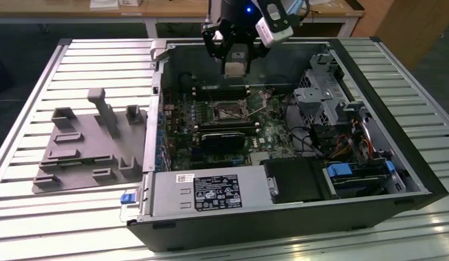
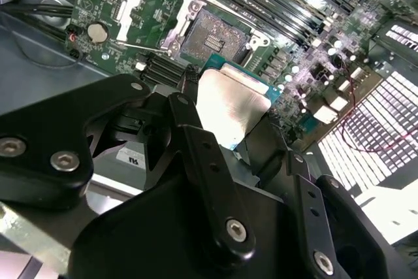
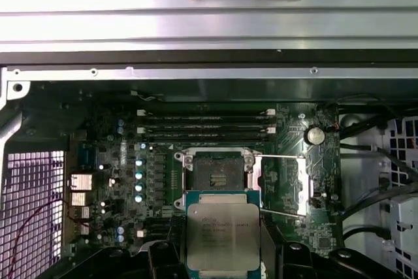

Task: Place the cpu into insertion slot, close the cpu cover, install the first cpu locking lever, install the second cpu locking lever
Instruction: 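Place the cpu into insertion slot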

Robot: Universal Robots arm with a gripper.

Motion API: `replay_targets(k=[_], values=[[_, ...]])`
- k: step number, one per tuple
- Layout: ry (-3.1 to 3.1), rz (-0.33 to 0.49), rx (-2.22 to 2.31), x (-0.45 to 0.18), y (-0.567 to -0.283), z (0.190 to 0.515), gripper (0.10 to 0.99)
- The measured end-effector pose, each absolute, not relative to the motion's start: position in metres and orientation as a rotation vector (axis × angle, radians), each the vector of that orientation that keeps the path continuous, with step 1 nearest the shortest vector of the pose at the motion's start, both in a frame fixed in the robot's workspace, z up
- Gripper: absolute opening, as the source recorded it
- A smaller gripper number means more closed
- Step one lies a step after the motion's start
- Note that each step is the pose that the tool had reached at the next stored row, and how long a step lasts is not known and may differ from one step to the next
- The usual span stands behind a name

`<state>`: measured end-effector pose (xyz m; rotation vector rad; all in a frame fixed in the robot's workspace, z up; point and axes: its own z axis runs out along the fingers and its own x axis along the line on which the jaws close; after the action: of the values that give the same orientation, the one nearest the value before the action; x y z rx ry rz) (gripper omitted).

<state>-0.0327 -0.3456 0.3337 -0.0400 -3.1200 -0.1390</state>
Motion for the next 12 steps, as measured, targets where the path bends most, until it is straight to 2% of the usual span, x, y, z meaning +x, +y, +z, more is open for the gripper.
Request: replay_targets(k=[12], values=[[-3.12, -0.138, -0.04, -0.033, -0.345, 0.312, 0.537]])
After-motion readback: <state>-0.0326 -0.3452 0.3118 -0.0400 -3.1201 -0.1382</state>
